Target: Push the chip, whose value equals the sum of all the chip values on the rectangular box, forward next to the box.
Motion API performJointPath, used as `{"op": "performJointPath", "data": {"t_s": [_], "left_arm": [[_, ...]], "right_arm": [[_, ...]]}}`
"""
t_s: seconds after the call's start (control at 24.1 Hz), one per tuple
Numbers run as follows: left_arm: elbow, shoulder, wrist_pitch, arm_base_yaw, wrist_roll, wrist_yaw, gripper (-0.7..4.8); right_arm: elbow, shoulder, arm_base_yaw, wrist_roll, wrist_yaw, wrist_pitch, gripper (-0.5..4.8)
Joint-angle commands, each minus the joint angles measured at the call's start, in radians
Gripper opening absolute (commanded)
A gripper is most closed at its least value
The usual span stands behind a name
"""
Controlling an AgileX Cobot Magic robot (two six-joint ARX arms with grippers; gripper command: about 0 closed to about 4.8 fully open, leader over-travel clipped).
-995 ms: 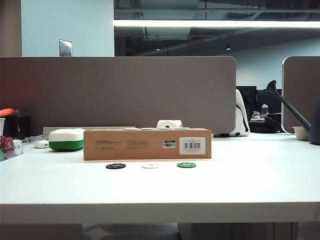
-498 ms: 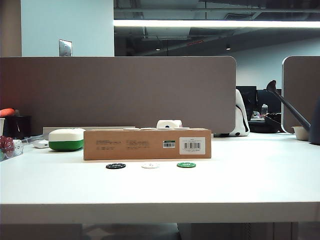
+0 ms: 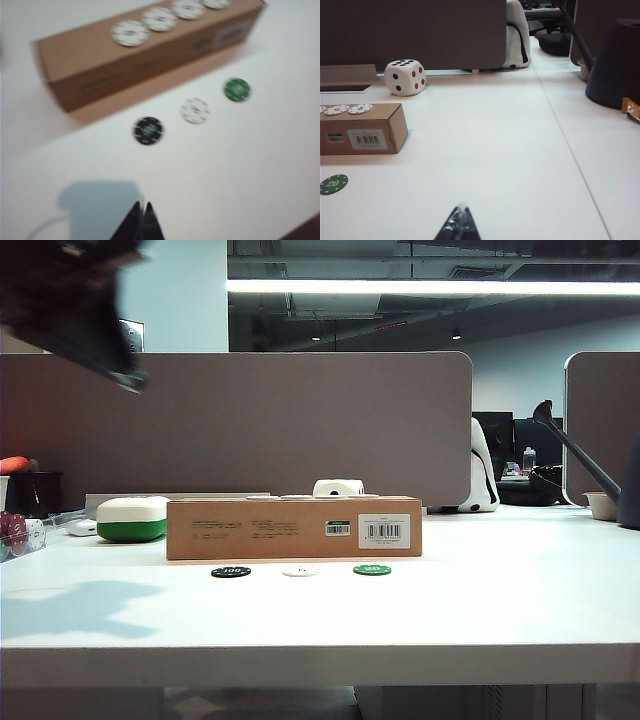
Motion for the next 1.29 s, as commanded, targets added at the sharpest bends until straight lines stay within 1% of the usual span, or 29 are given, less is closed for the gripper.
{"op": "performJointPath", "data": {"t_s": [0.04, 0.08, 0.25, 0.54, 0.66, 0.79, 0.83, 0.91, 1.08, 1.2, 1.29], "left_arm": [[0.071, 0.112, 0.003, -0.025, 0.000, -0.002, -0.05], [0.098, 0.167, 0.003, -0.029, 0.000, 0.002, -0.05], [0.181, 0.276, 0.002, -0.027, 0.000, -0.003, -0.05], [0.351, 0.384, 0.001, -0.029, 0.000, -0.003, -0.05], [0.411, 0.412, 0.002, -0.065, 0.000, -0.005, -0.05], [0.417, 0.418, -0.007, -0.102, 0.000, -0.006, -0.05], [0.416, 0.419, -0.032, -0.131, 0.000, -0.005, -0.05], [0.416, 0.419, -0.066, -0.157, 0.000, -0.002, -0.05], [0.416, 0.425, -0.069, -0.164, 0.000, 0.001, -0.05], [0.416, 0.427, -0.068, -0.153, 0.000, 0.001, -0.05], [0.416, 0.427, -0.068, -0.140, 0.000, 0.000, -0.05]], "right_arm": [[-0.005, -0.001, 0.000, -0.003, -0.002, 0.013, -0.04], [-0.005, -0.001, 0.000, -0.003, -0.002, 0.014, -0.04], [-0.005, -0.001, 0.000, -0.003, -0.002, 0.013, -0.04], [-0.005, -0.001, 0.000, -0.003, -0.002, 0.013, -0.04], [-0.005, -0.001, 0.000, -0.003, -0.002, 0.013, -0.04], [-0.005, -0.001, 0.000, -0.003, -0.002, 0.013, -0.04], [-0.005, -0.001, 0.000, -0.003, -0.002, 0.013, -0.04], [-0.005, -0.001, 0.000, -0.003, -0.002, 0.014, -0.04], [-0.005, -0.001, 0.000, -0.003, -0.002, 0.014, -0.04], [-0.005, -0.001, 0.000, 0.001, -0.002, 0.014, -0.04], [-0.005, -0.001, 0.001, 0.026, -0.008, 0.016, -0.04]]}}
